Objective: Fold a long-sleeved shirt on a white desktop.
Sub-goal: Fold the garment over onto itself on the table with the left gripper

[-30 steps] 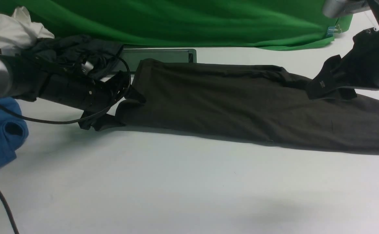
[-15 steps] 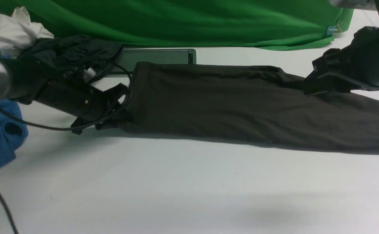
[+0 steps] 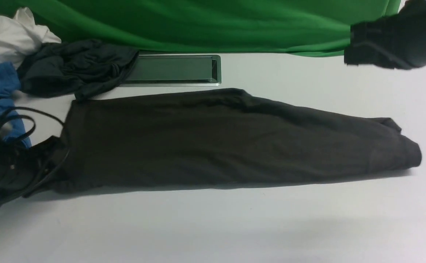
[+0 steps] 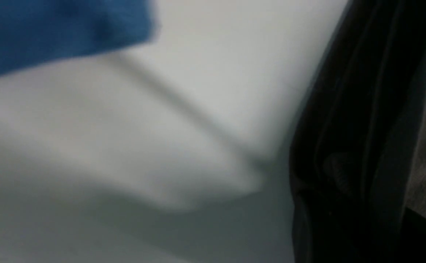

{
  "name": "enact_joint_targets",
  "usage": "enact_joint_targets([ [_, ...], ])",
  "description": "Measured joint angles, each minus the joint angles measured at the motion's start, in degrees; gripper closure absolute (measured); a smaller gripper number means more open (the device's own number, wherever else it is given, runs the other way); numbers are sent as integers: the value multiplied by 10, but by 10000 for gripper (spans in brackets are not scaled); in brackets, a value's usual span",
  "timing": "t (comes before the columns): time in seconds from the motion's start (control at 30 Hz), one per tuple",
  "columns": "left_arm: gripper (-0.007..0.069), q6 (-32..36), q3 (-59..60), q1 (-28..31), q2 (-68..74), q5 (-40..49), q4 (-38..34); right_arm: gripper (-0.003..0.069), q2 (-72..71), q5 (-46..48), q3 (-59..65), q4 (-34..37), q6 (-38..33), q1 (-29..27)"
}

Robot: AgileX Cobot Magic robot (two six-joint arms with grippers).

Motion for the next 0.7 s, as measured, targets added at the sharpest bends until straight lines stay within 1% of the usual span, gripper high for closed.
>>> enact_joint_targets([
  [0.07,491,15,0,0,-1,-1,-9,642,0,-3,0,0,1,0],
  [0.17,491,65,-2,3,-6,2,-46,642,-1,-1,0,0,2,0],
  [0.23,491,81,-4,3,-11,5,-63,642,-2,0,0,0,2,0],
  [0.27,491,100,-11,3,-20,14,-88,642,-5,0,0,0,1,0],
  [0.37,491,131,-39,3,-38,44,-145,642,-16,-1,0,0,-5,0],
  [0.47,491,181,-95,-12,-47,77,-230,641,-37,-5,0,0,-9,0],
  [0.53,491,229,-147,-46,-44,85,-282,638,-53,-8,0,0,-9,0],
  [0.57,491,245,-172,-66,-42,85,-296,638,-59,-9,0,0,-9,0],
  [0.6,491,260,-213,-101,-34,84,-307,638,-66,-10,0,0,-9,0],
  [0.63,491,260,-220,-108,-34,84,-307,637,-69,-10,0,1,-9,0],
  [0.67,491,270,-282,-166,-14,82,-312,636,-78,-10,0,2,-9,0],
  [0.7,491,272,-322,-206,4,82,-313,635,-84,-10,0,3,-9,0],
])
